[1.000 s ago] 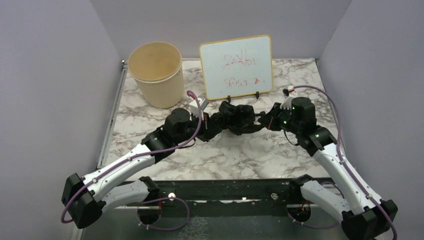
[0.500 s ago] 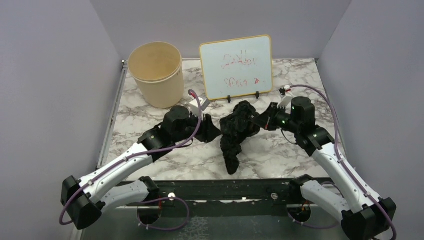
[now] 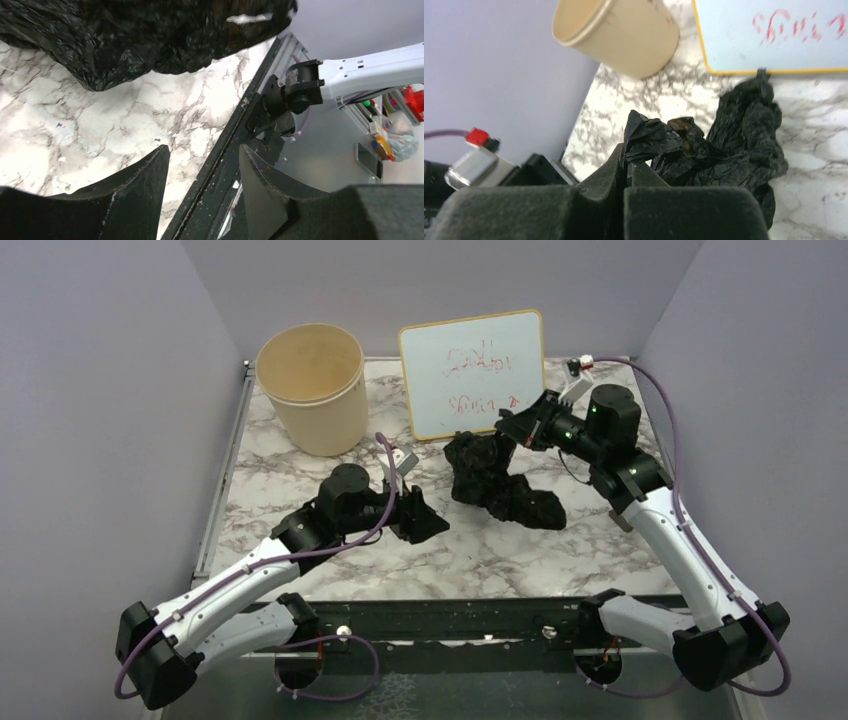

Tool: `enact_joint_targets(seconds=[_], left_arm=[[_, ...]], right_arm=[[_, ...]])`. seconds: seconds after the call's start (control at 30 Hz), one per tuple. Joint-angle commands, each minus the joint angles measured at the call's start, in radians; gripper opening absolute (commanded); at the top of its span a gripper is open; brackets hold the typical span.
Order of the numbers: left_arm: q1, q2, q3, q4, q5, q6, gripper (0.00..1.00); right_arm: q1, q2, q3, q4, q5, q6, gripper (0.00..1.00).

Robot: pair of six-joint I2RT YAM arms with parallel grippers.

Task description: Put the trash bags into the trash bin

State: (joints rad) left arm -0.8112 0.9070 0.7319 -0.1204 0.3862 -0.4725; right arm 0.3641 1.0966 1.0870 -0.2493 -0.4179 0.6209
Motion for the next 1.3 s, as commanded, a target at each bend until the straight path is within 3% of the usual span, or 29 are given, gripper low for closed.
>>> enact_joint_targets(seconds=[0.0,0.4,0.47,0.63,0.73,0.97,1.27], left_arm=[[-0.004,0.006,-0.031,0.146,0.088,-0.037,0.55],[-0.061,0.172,0.027,0.371,0.161,-0.080,0.57],[-0.070,0.181,0.040,0.374,0.155,-0.070,0.58],[-0.074,0.171,0.031,0.384,0.121,-0.047,0.63],[-0.074,0.148,0.017,0.379,0.072,-0.028,0.67],[-0.070,0.119,0.052,0.173,-0.118,0.075,0.73],[-0.040,0.037,0.021,0.039,-0.291,0.055,0.82]], right_arm=[[0.024,-0.011,0.121,-0.044,0.189,-0.025,0.00],[0.054,-0.041,0.265,-0.255,0.619,-0.204,0.00],[0.055,-0.032,0.278,-0.259,0.583,-0.237,0.00],[0.053,0.001,0.213,-0.209,0.243,-0.260,0.00],[0.054,0.004,0.169,-0.196,0.135,-0.242,0.01],[0.055,-0.025,0.091,-0.143,0.080,-0.189,0.01],[0.054,-0.021,0.064,-0.153,0.092,-0.170,0.00]])
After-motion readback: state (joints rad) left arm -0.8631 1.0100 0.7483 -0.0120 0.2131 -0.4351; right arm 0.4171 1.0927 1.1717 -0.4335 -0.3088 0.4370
